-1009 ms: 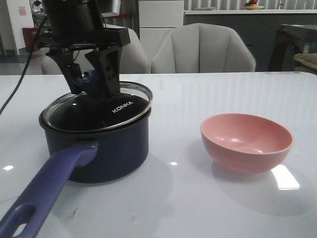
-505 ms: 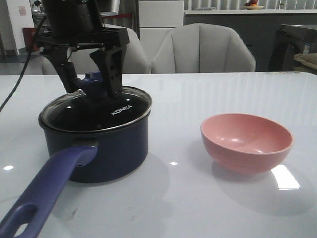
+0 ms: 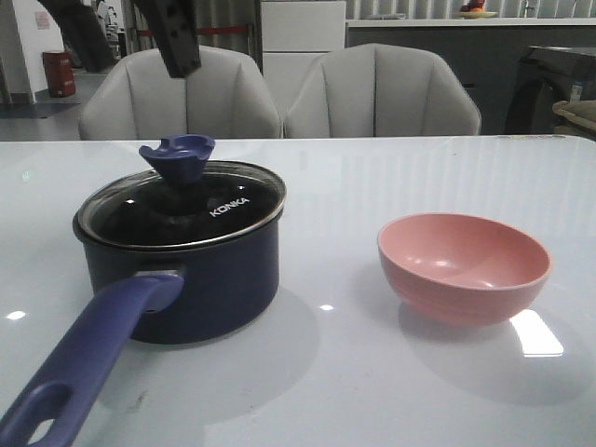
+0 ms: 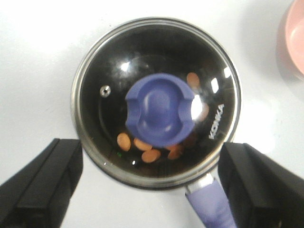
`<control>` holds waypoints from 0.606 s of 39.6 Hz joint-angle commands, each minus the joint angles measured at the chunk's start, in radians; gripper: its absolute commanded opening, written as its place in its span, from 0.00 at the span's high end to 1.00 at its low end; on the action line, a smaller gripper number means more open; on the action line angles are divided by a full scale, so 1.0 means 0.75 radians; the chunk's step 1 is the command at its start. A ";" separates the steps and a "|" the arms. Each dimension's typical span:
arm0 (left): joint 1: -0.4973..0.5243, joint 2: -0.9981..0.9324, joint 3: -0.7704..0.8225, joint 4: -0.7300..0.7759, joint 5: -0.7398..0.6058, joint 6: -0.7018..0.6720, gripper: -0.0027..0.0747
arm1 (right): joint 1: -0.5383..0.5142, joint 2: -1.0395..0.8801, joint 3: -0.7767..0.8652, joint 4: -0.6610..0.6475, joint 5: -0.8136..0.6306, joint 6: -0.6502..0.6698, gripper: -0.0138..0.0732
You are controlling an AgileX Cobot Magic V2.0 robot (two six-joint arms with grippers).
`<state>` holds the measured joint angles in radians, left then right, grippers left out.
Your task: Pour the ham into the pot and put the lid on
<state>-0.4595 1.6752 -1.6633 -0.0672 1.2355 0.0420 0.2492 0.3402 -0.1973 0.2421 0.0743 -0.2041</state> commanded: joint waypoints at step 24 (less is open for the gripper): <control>-0.007 -1.032 0.862 0.115 -0.584 -0.006 0.18 | 0.000 0.008 -0.036 0.005 -0.112 -0.005 0.68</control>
<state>-0.4595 0.9951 -1.0570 0.0148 0.9167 0.0420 0.2492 0.3402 -0.1973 0.2421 0.0743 -0.2041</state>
